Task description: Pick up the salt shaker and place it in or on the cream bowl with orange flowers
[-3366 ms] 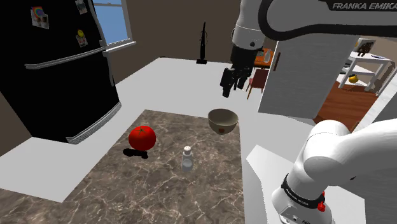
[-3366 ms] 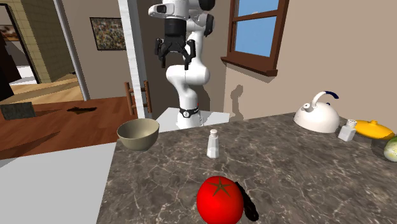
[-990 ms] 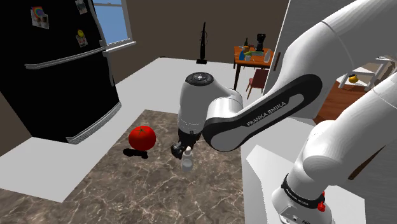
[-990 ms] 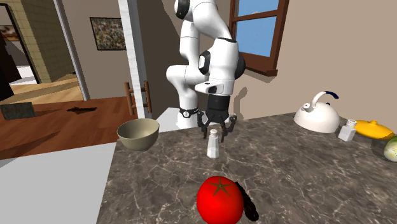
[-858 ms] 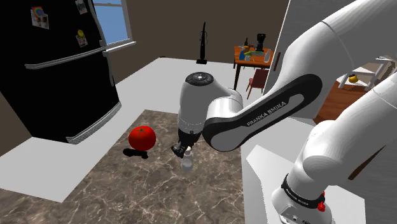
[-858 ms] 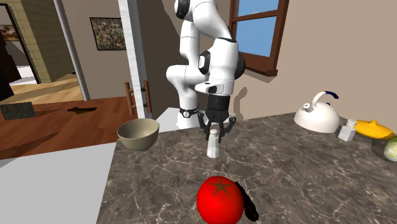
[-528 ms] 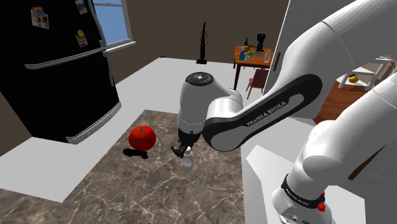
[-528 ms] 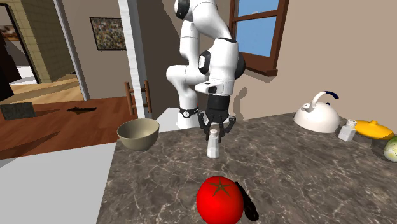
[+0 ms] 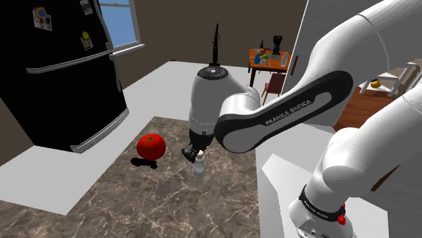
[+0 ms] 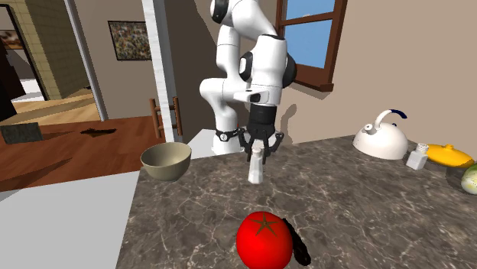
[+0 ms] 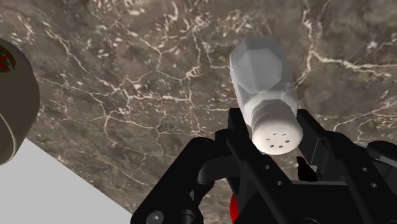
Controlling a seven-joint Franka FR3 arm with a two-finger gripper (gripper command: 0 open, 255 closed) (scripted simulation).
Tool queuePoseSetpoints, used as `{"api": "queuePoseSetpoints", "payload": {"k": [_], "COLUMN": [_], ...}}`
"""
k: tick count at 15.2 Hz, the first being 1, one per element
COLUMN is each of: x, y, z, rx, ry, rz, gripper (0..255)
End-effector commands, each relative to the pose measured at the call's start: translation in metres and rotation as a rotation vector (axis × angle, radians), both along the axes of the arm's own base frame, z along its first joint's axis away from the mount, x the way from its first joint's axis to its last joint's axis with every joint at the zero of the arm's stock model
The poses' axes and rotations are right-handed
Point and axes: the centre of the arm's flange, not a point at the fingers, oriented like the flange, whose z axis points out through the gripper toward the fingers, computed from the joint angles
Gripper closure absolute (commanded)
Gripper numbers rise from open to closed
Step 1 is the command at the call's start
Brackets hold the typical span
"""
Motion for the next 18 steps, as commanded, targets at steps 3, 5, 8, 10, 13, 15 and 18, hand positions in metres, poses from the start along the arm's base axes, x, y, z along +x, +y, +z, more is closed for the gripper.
{"api": "queuePoseSetpoints", "payload": {"k": [3,5,8,10,13,15,18], "x": [-0.001,-0.001,-0.001,-0.001,-0.001,-0.001,-0.001], "y": [0.001,0.001,0.001,0.001,0.001,0.001,0.001], "z": [0.021,0.032,0.048,0.058,0.074,0.085,0.101], "rx": [0.000,0.000,0.000,0.000,0.000,0.000,0.000], "ry": [0.001,0.001,0.001,0.001,0.001,0.001,0.001], "rz": [0.000,0.000,0.000,0.000,0.000,0.000,0.000], "gripper": [255,255,255,255,255,255,255]}}
